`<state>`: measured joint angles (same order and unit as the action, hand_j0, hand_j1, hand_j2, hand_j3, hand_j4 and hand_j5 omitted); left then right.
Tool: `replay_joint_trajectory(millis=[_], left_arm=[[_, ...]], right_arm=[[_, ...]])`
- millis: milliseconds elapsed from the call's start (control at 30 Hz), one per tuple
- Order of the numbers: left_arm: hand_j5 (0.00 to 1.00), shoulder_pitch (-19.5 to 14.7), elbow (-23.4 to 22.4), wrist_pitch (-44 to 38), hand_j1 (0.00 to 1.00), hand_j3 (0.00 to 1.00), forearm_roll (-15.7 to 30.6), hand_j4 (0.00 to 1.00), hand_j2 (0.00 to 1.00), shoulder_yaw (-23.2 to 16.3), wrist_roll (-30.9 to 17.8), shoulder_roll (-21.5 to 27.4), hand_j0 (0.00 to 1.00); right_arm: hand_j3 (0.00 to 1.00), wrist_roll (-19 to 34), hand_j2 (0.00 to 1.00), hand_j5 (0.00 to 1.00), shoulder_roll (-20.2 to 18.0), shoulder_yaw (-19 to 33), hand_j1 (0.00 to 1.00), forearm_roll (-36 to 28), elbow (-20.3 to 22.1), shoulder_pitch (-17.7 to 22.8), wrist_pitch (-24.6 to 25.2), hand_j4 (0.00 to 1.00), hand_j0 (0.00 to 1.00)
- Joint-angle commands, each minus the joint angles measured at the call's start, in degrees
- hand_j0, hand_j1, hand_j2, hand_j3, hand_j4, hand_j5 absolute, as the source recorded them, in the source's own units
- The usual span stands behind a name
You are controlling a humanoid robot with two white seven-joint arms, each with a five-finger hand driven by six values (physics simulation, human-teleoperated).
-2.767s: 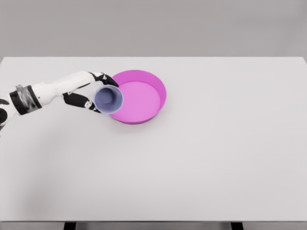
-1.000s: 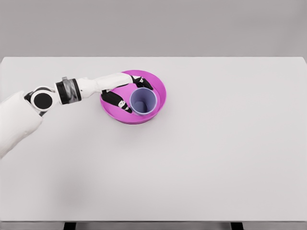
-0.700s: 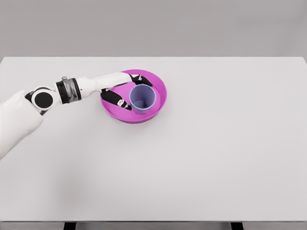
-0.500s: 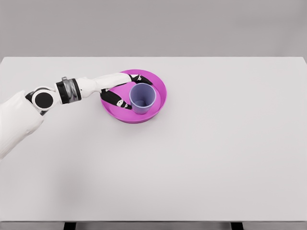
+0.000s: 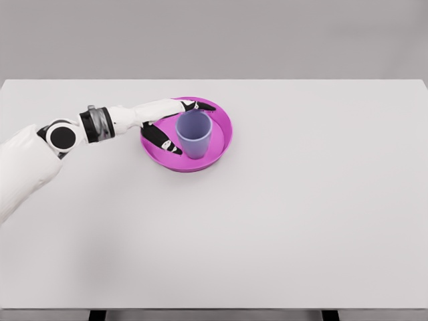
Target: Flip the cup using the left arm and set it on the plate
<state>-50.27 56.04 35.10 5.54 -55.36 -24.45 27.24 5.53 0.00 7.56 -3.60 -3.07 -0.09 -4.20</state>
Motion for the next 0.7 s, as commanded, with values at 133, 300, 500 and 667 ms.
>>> replay_joint_trajectory(millis=[133, 300, 500, 667], left_arm=[[1.00, -0.35, 0.03, -0.10, 1.00, 1.00, 0.44, 1.00, 1.00, 0.43, 0.02, -0.08, 1.00], [1.00, -0.53, 0.12, -0.10, 1.00, 1.00, 0.79, 1.00, 1.00, 0.51, 0.02, 0.01, 1.00], [1.00, -0.70, 0.21, -0.10, 1.00, 1.00, 1.14, 1.00, 1.00, 0.78, 0.02, 0.89, 1.00], [1.00, -0.70, 0.38, -0.10, 1.00, 1.00, 1.23, 1.00, 1.00, 0.78, 0.11, 3.08, 1.00]], right_arm=[[1.00, 0.01, 1.00, 1.00, 0.00, 0.00, 1.00, 0.00, 0.00, 0.00, -0.02, 1.00, 1.00], [1.00, 0.01, 1.00, 1.00, 0.00, 0.00, 1.00, 0.00, 0.00, 0.00, 0.07, 1.00, 1.00], [1.00, 0.01, 1.00, 1.00, 0.00, 0.00, 1.00, 0.00, 0.00, 0.00, -0.02, 1.00, 1.00], [1.00, 0.01, 1.00, 1.00, 0.00, 0.00, 1.00, 0.00, 0.00, 0.00, -0.02, 1.00, 1.00]])
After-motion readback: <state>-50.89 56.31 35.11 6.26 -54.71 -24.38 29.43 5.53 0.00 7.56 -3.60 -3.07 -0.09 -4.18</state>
